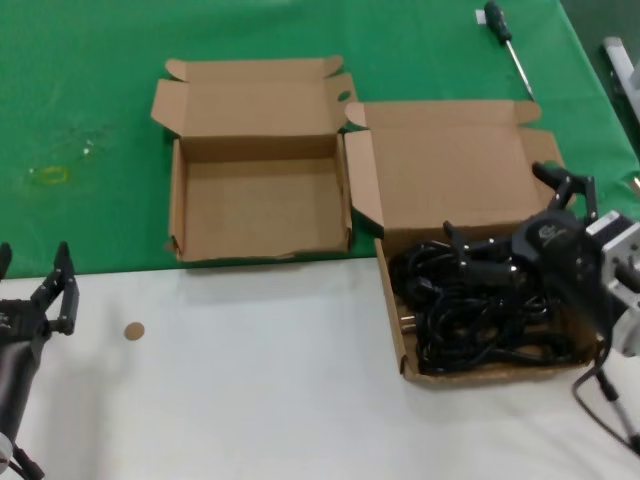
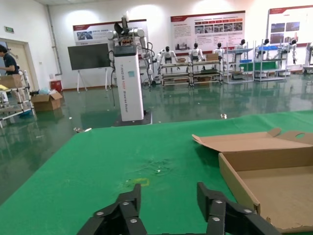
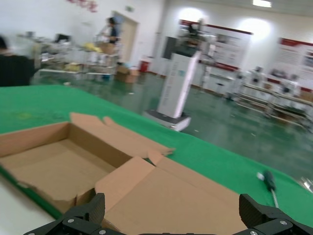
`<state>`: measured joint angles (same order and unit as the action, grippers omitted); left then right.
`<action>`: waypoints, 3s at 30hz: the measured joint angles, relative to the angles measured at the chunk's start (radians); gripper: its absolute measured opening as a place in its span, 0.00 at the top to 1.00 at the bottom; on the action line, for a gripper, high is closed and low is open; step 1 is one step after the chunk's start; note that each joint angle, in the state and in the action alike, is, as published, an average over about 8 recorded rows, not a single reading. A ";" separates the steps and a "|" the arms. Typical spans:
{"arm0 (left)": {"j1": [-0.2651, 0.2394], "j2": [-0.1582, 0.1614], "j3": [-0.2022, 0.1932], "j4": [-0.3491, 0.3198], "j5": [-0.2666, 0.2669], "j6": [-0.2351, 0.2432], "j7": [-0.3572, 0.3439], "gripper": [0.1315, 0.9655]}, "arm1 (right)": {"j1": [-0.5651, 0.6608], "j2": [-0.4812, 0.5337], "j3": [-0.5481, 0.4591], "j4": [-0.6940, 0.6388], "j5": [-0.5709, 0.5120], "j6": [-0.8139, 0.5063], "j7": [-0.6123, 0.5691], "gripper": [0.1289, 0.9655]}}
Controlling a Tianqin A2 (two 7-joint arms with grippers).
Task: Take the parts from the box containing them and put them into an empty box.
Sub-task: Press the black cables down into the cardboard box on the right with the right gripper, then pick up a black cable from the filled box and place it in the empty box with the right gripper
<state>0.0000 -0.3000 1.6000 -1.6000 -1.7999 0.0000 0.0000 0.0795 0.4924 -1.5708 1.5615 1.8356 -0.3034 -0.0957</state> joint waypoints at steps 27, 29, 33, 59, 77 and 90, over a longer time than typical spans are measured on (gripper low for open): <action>0.000 0.000 0.000 0.000 0.000 0.000 0.000 0.96 | 0.414 0.393 -0.230 -0.178 -0.075 -0.722 -0.311 0.00; 0.000 0.000 0.000 0.000 0.000 0.000 0.000 0.96 | 0.452 0.407 -0.256 -0.189 -0.094 -0.771 -0.337 0.00; 0.000 0.000 0.000 0.000 0.000 0.000 0.000 0.97 | 0.518 0.424 -0.299 -0.214 -0.135 -0.844 -0.386 0.00; 0.000 0.000 0.000 0.000 0.001 0.000 -0.001 0.98 | 0.680 0.354 -0.426 -0.369 -0.319 -0.861 -0.558 0.08; 0.000 0.000 0.000 0.000 0.000 0.000 -0.001 0.98 | 0.682 0.321 -0.441 -0.414 -0.332 -0.838 -0.575 0.35; 0.000 0.000 0.000 0.000 0.000 0.000 0.000 0.98 | 0.673 0.328 -0.442 -0.417 -0.339 -0.830 -0.570 0.72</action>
<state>0.0000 -0.3000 1.6001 -1.6000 -1.7995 0.0000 -0.0005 0.7529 0.8199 -2.0132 1.1440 1.4966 -1.1339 -0.6653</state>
